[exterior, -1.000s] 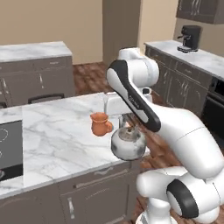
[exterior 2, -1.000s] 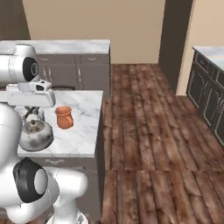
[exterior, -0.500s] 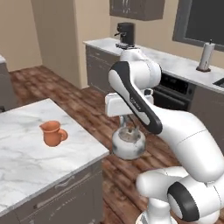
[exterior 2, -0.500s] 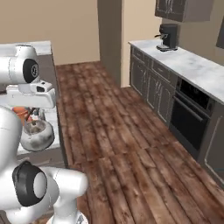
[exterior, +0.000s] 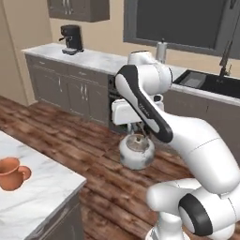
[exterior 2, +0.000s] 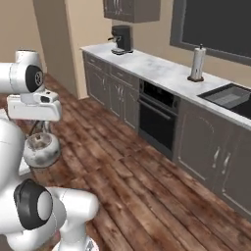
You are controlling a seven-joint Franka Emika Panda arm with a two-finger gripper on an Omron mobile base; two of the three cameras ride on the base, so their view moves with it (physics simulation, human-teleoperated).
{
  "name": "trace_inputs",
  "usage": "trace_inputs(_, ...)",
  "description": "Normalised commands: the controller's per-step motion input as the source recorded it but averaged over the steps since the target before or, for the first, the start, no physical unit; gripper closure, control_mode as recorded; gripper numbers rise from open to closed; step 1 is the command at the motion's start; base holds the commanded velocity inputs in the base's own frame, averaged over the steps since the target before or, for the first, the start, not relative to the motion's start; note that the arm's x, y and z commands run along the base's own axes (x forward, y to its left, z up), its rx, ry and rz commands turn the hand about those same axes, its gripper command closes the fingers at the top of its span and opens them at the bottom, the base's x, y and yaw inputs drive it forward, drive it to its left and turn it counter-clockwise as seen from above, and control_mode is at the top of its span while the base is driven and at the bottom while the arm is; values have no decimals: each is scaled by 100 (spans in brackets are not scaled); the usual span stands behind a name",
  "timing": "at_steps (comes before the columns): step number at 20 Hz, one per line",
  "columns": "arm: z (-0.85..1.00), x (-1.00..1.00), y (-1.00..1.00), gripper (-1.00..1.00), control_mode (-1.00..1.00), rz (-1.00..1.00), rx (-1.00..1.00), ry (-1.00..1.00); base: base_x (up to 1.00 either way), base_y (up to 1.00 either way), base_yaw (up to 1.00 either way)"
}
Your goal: Pick the kettle and jug and place them in the sink. Then turn on the water.
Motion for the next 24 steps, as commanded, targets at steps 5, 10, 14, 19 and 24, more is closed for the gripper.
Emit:
trace_inputs(5, 0, 0, 0, 100, 100, 0, 0, 0, 22, -54, -44)
trace_inputs(10, 0, 0, 0, 100, 100, 0, 0, 0, 62, -80, -20)
trace_inputs(14, 0, 0, 0, 100, 100, 0, 0, 0, 53, -100, -8)
trace_inputs(19, 0, 0, 0, 100, 100, 0, 0, 0, 25, -90, -19)
trace_inputs(24, 0, 0, 0, 100, 100, 0, 0, 0, 9, -25, -33)
